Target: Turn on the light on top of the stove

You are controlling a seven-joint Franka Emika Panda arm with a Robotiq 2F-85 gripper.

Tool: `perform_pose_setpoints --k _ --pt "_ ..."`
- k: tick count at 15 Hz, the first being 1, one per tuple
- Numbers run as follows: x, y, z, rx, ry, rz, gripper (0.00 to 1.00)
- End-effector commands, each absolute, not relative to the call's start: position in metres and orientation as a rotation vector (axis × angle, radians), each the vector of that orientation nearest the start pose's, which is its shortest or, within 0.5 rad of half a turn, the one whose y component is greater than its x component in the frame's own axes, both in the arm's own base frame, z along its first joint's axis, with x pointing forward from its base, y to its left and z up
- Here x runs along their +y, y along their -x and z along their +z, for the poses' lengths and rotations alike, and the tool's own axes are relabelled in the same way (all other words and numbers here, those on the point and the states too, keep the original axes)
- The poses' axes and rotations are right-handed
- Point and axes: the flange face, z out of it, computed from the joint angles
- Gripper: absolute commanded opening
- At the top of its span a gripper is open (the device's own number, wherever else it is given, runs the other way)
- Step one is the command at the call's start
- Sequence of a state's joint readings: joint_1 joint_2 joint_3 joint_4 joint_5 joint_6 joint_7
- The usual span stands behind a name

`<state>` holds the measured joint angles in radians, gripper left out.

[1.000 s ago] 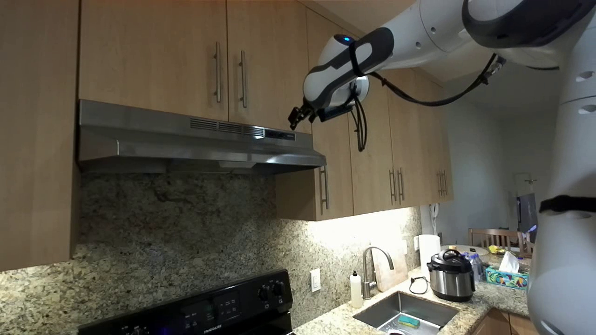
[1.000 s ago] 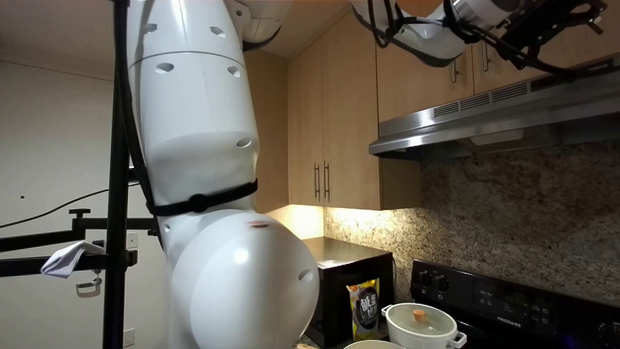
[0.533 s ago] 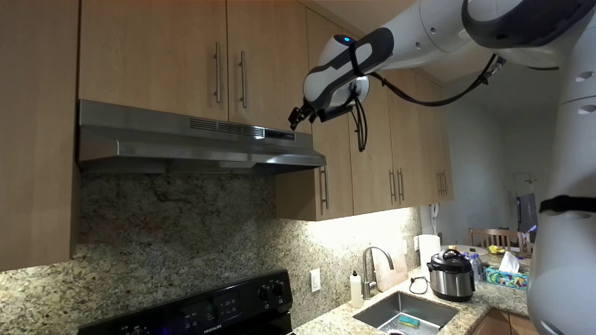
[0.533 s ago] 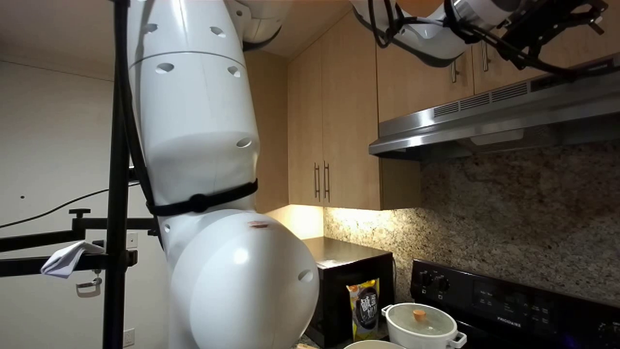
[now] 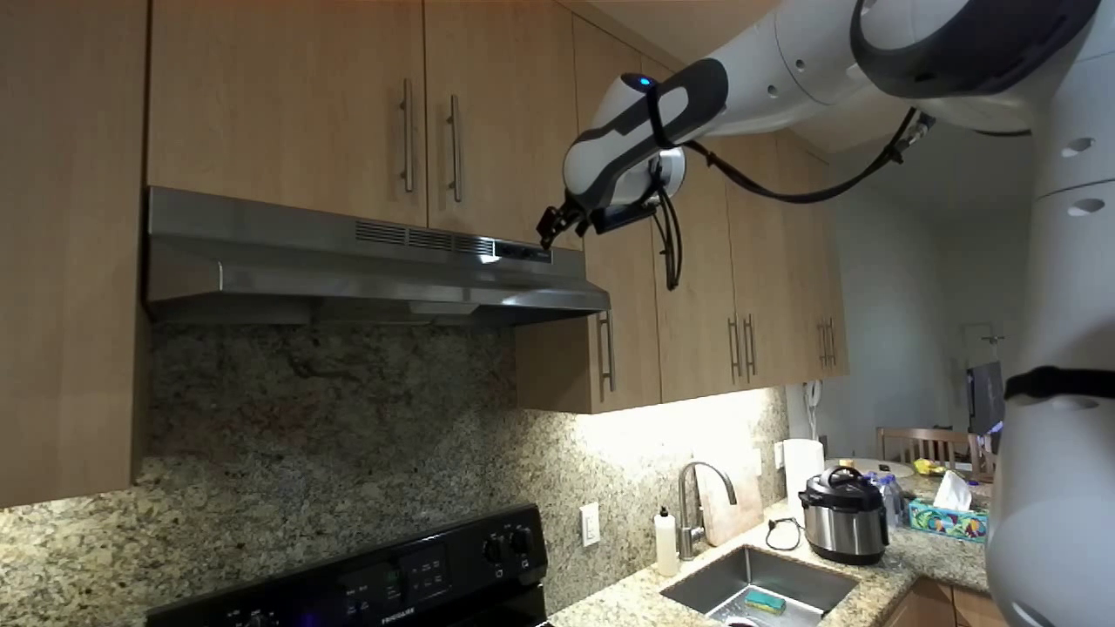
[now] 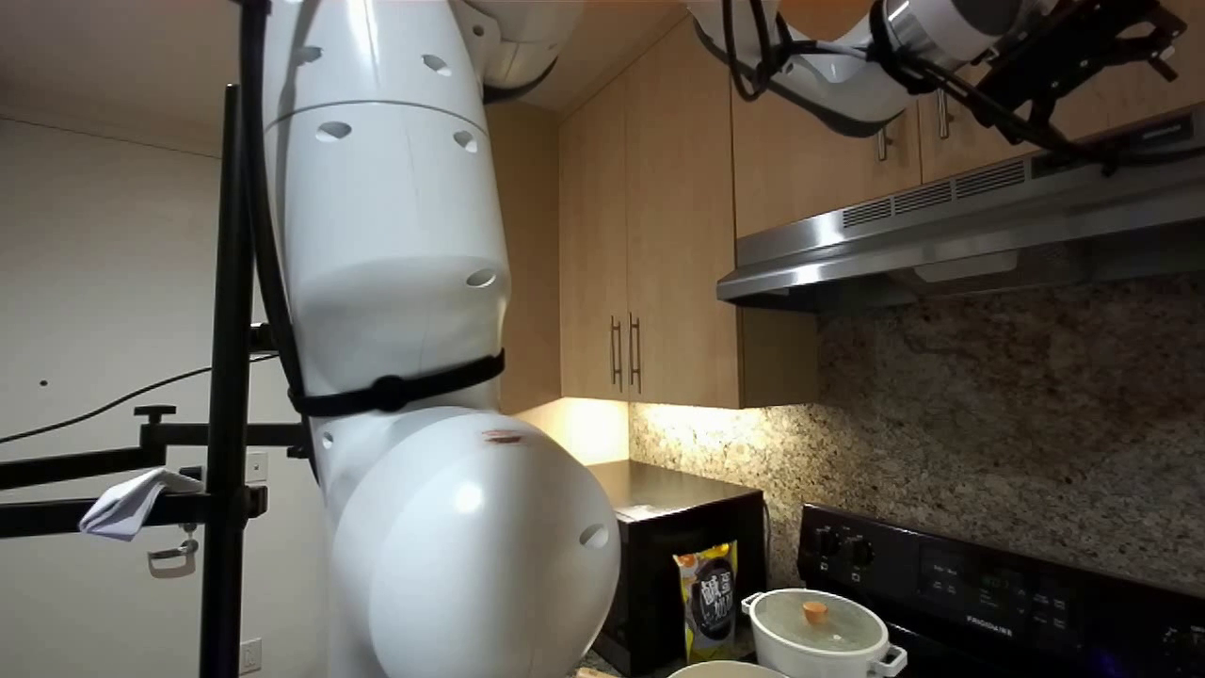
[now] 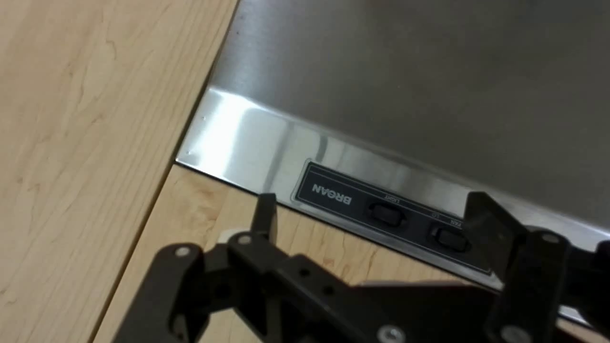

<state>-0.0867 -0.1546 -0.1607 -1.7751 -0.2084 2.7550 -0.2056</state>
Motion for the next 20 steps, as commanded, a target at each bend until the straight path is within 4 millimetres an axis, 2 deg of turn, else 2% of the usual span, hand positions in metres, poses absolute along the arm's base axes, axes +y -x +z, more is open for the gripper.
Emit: perform_pose_setpoints --k 1,13,20 --pt "-0.137 -0.549 0.758 -0.146 2.998 -1.826 1.00" --pt "-0.141 -0.580 0.755 -0.158 3.009 -1.833 1.00" --pt "-0.147 -0.590 0.748 -0.138 3.029 -1.807 1.00"
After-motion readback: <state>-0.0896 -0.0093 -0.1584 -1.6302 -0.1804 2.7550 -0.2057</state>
